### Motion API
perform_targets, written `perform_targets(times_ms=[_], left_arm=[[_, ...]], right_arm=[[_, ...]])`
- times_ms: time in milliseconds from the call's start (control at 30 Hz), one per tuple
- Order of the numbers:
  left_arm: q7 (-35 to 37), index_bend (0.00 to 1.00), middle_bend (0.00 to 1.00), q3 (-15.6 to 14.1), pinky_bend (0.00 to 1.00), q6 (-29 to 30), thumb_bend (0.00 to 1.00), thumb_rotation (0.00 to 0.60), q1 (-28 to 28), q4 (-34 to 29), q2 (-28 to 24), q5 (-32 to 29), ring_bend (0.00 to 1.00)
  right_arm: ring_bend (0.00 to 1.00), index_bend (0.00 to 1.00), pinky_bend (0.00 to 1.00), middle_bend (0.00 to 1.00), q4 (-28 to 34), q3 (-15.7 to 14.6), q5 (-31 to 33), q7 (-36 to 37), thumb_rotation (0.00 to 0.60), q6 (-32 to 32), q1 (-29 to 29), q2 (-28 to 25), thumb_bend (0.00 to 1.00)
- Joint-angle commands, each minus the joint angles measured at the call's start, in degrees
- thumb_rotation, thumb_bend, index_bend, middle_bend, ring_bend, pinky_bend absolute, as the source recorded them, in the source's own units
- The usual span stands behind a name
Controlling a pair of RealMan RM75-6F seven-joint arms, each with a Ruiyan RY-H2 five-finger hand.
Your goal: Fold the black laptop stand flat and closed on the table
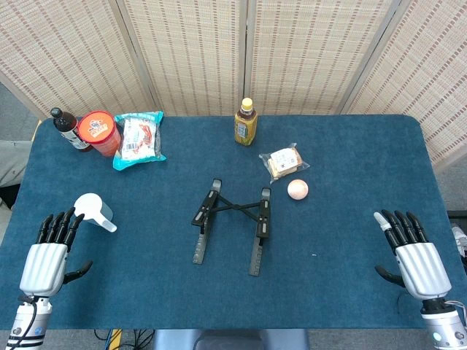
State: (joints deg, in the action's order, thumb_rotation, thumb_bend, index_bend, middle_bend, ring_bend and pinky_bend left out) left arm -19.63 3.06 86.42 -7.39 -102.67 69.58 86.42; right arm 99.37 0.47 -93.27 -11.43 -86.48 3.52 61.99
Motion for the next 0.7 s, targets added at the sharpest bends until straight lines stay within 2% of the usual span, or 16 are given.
perform_targets(times_ms=[33,400,700], left_arm=[[0.0,0.08,0.0,0.01,0.0,0.04,0.13,0.6,0.02,0.01,0.01,0.03,0.0],[-0.01,0.08,0.0,-0.09,0.0,0.59,0.13,0.6,0.34,-0.12,-0.27,0.57,0.0],[-0.12,0.08,0.0,-0.19,0.0,0.72,0.13,0.6,0.5,-0.29,-0.41,0.83,0.0]], right_arm=[[0.0,0.0,0.0,0.1,-0.12,-0.06,0.07,0.06,0.6,0.2,0.03,0.13,0.03],[0.0,0.0,0.0,0.1,0.44,-0.06,-2.75,1.5,0.6,0.16,1.1,-0.67,0.03],[0.0,0.0,0.0,0.1,1.67,-0.62,-10.08,6.61,0.6,1.37,4.79,-2.37,0.05]])
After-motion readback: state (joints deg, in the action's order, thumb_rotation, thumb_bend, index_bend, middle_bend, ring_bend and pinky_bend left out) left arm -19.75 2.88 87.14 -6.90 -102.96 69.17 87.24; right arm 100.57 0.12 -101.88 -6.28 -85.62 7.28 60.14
